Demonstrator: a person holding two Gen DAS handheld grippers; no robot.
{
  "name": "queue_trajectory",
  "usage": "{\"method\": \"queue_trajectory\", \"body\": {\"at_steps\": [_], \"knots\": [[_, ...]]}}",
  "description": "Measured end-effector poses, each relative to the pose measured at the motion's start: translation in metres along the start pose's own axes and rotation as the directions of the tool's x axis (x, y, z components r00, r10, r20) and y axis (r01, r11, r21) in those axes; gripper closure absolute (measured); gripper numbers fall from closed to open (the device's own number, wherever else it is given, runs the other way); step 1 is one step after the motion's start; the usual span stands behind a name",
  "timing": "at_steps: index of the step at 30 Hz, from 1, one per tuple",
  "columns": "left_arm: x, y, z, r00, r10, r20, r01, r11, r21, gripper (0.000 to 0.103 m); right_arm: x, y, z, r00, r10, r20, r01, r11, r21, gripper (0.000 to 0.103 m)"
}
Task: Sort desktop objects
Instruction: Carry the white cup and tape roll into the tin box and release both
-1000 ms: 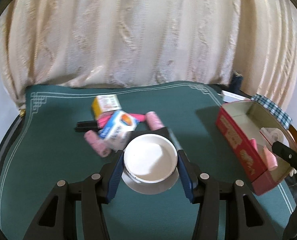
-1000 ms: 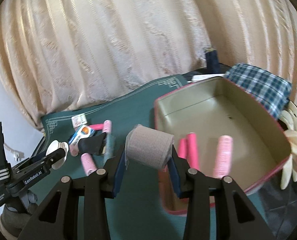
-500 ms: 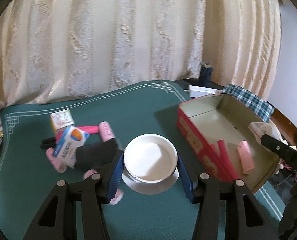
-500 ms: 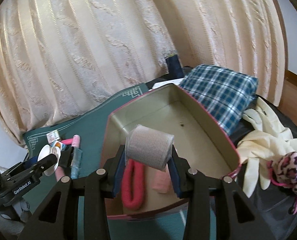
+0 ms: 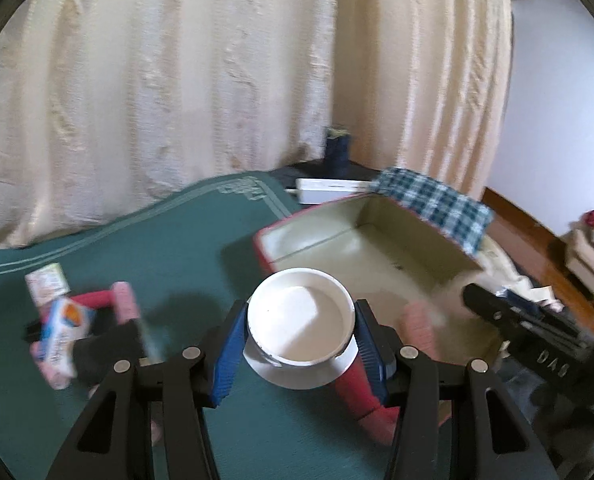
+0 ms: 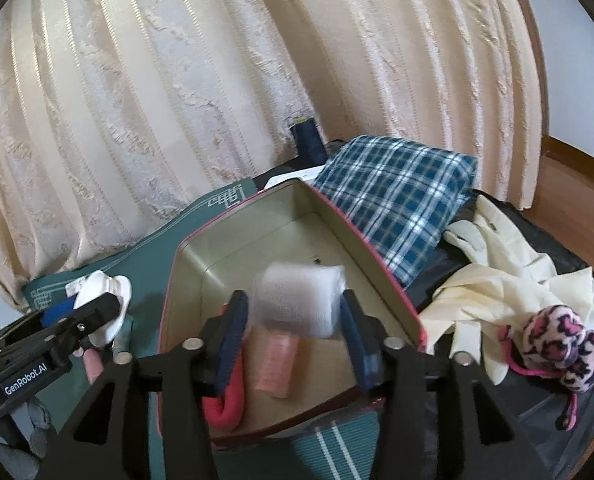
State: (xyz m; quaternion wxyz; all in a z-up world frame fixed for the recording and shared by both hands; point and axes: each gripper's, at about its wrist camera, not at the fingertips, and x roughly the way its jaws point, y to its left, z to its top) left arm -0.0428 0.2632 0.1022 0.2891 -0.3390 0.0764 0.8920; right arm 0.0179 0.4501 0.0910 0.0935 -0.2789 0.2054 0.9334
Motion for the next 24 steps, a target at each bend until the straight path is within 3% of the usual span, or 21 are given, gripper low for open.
{"method": "queue_trajectory", "body": {"at_steps": [6, 8, 9, 12, 24], "knots": [[0.013, -0.017, 0.009, 0.993, -0.118, -0.006, 0.118, 0.993, -0.001, 0.049, -0.006, -0.007, 0.001, 0.999, -0.029, 0.022, 0.029, 0.999, 0.020, 0.047], [0.016, -0.018, 0.009, 0.989, -0.149, -0.010, 0.149, 0.989, -0.009, 0.038, -0.006, -0.007, 0.001, 0.999, -0.034, 0.024, 0.033, 0.999, 0.027, 0.047], [0.017, -0.018, 0.009, 0.986, -0.165, -0.007, 0.165, 0.986, -0.016, 0.024, -0.006, -0.007, 0.001, 0.999, -0.036, 0.025, 0.036, 0.999, 0.031, 0.047], [0.013, -0.016, 0.009, 0.981, -0.193, 0.013, 0.193, 0.981, -0.033, 0.020, -0.007, -0.008, 0.001, 0.999, -0.043, 0.030, 0.042, 0.998, 0.040, 0.047], [0.006, 0.026, -0.002, 0.999, -0.039, 0.014, 0.040, 0.994, -0.098, 0.021, -0.006, 0.014, -0.003, 1.000, -0.010, 0.018, 0.010, 1.000, 0.013, 0.047]]}}
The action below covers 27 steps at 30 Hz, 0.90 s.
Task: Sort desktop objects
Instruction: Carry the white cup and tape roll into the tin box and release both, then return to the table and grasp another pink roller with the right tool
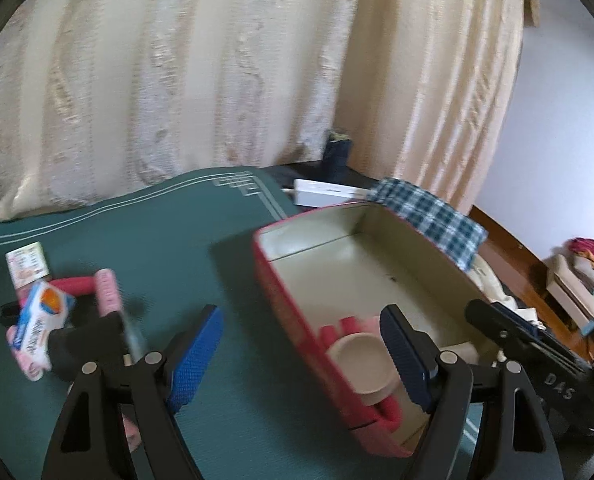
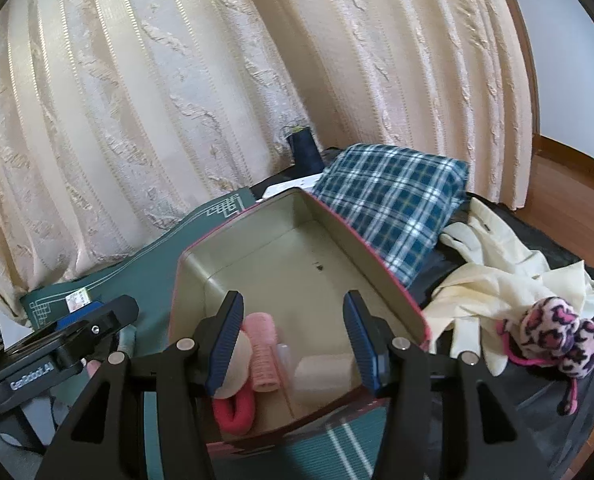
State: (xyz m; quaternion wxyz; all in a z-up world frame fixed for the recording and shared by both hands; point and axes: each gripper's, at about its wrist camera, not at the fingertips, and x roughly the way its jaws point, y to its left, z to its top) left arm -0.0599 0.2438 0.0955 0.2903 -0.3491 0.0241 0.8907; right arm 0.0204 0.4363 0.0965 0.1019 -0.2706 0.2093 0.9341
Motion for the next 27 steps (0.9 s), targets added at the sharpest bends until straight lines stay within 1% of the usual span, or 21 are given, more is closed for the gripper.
{"method": "queue_trajectory", "body": {"at_steps": [6, 11, 14, 18, 21, 25, 27], "knots": [[-0.012, 0.023, -0.007, 0.997, 0.071, 0.013, -0.070, 0.997, -0.023, 0.020, 0.001, 0.027, -0.004, 0.998, 0.065, -0.020, -0.066, 0.996, -0.053, 0.047], [-0.025, 0.053, -0.013, 0.992, 0.123, 0.016, -0.122, 0.990, -0.069, 0.020, 0.002, 0.055, -0.009, 0.992, 0.122, -0.045, -0.126, 0.986, -0.109, 0.047], [-0.036, 0.075, -0.017, 0.986, 0.166, 0.023, -0.163, 0.981, -0.108, 0.020, 0.003, 0.069, -0.014, 0.987, 0.150, -0.062, -0.157, 0.979, -0.133, 0.047], [-0.054, 0.109, -0.025, 0.972, 0.232, 0.031, -0.223, 0.960, -0.167, 0.020, 0.004, 0.092, -0.021, 0.978, 0.190, -0.091, -0.203, 0.964, -0.173, 0.047], [-0.064, 0.136, -0.032, 0.958, 0.287, 0.027, -0.275, 0.937, -0.214, 0.020, 0.005, 0.112, -0.027, 0.969, 0.220, -0.113, -0.240, 0.948, -0.209, 0.047], [-0.074, 0.168, -0.044, 0.943, 0.332, 0.015, -0.315, 0.908, -0.277, 0.020, 0.011, 0.138, -0.037, 0.951, 0.261, -0.164, -0.296, 0.922, -0.251, 0.047], [-0.077, 0.178, -0.048, 0.939, 0.343, 0.007, -0.325, 0.898, -0.296, 0.020, 0.017, 0.150, -0.043, 0.939, 0.279, -0.200, -0.325, 0.909, -0.259, 0.047]]}}
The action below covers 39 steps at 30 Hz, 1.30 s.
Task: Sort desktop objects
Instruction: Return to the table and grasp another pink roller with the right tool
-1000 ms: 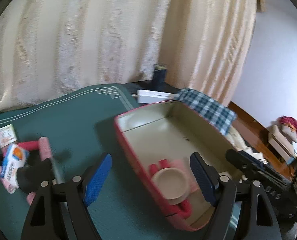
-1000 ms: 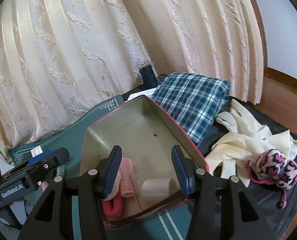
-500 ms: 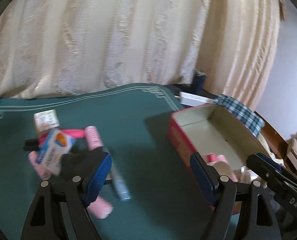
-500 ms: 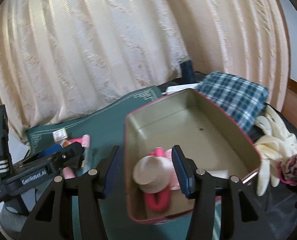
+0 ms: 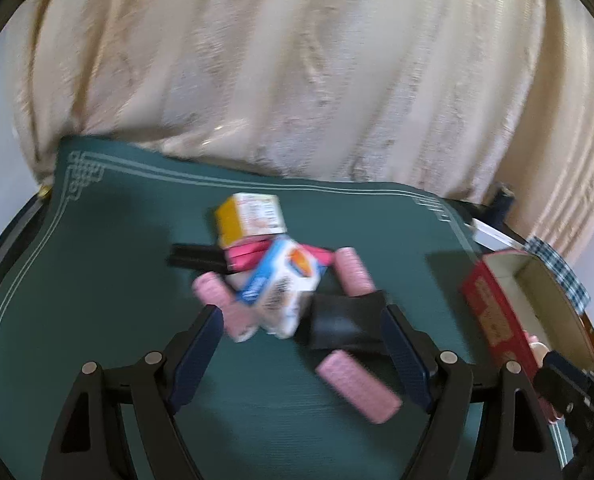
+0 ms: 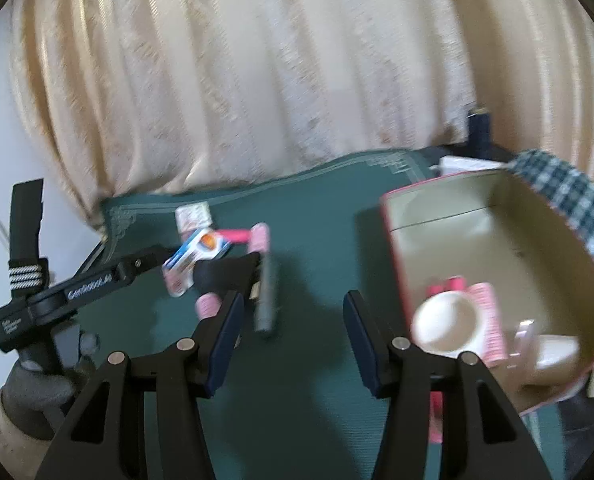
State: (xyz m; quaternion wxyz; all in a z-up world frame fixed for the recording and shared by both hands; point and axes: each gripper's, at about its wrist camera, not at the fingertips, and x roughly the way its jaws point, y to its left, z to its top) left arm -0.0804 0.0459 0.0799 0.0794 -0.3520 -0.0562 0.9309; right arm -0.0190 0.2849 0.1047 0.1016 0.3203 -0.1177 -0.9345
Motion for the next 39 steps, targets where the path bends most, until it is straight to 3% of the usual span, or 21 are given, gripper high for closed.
{"method": "queue_trajectory", "body": {"at_steps": [9, 17, 25, 31, 39], "knots": [[0.006, 0.035, -0.009, 1.000, 0.011, -0.017, -0.012, 0.999, -0.053, 0.020, 0.042, 0.045, -0.007, 0.989, 0.090, -0.120, -0.102, 0.990, -0.098, 0.047], [0.015, 0.060, -0.016, 0.999, 0.034, -0.042, -0.038, 0.994, -0.102, 0.020, 0.095, 0.066, -0.013, 0.959, 0.129, -0.252, -0.159, 0.982, -0.106, 0.053], [0.021, 0.079, -0.017, 0.997, 0.052, -0.052, -0.060, 0.985, -0.162, 0.020, 0.126, 0.072, -0.014, 0.958, 0.071, -0.279, -0.118, 0.981, -0.156, 0.055], [0.029, 0.074, -0.021, 0.996, 0.065, -0.063, -0.073, 0.988, -0.133, 0.020, 0.139, 0.064, -0.016, 0.960, 0.050, -0.276, -0.095, 0.984, -0.150, 0.058], [0.040, 0.067, -0.025, 0.992, 0.098, -0.074, -0.105, 0.989, -0.100, 0.020, 0.145, 0.063, -0.016, 0.955, 0.073, -0.287, -0.122, 0.980, -0.159, 0.058]]}}
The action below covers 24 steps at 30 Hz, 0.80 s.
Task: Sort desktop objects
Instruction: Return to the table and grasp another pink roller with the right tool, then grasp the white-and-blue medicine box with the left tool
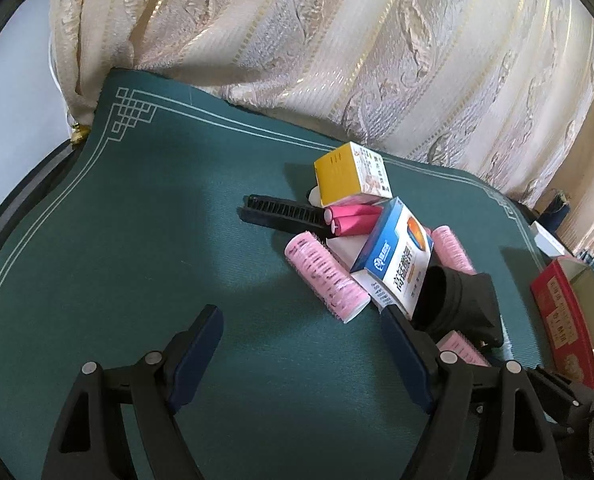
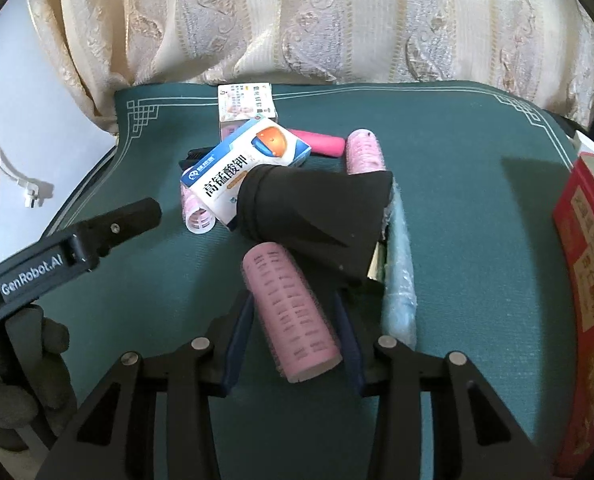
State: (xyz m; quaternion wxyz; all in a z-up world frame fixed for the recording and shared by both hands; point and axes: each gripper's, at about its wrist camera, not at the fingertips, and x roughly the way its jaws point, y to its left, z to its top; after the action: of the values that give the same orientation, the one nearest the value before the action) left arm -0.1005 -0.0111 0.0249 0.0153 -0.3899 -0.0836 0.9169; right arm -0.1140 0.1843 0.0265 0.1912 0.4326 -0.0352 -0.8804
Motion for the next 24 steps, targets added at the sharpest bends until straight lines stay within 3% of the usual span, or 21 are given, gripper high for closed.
{"method": "queue_trajectory", "body": {"at_steps": [6, 11, 15, 19, 24], "knots": [[-0.002, -0.009, 0.001, 1.000, 0.019, 0.008, -0.020, 0.999, 0.039, 0.020, -0.005, -0.003, -0.004, 1.000, 0.003, -0.008, -0.003, 1.000, 0.011, 0.069], [-0.003, -0.024, 0.002, 0.999, 0.029, 0.015, -0.031, 0.994, 0.109, 0.020, -0.028, -0.014, -0.011, 1.000, 0.004, 0.006, -0.005, 0.998, 0.058, 0.071], [0.007, -0.046, 0.000, 0.998, 0.055, 0.009, -0.056, 0.972, 0.229, 0.020, -0.037, -0.027, -0.017, 1.000, -0.002, 0.011, 0.000, 0.995, 0.100, 0.071], [0.020, -0.067, -0.006, 0.997, 0.082, 0.001, -0.076, 0.931, 0.357, 0.020, -0.033, -0.034, -0.019, 1.000, 0.010, -0.006, -0.009, 0.992, 0.126, 0.071], [0.030, -0.077, -0.001, 0.995, 0.103, 0.011, -0.099, 0.911, 0.401, 0.020, -0.032, -0.031, -0.020, 0.999, 0.039, -0.008, -0.038, 0.992, 0.122, 0.071]]}}
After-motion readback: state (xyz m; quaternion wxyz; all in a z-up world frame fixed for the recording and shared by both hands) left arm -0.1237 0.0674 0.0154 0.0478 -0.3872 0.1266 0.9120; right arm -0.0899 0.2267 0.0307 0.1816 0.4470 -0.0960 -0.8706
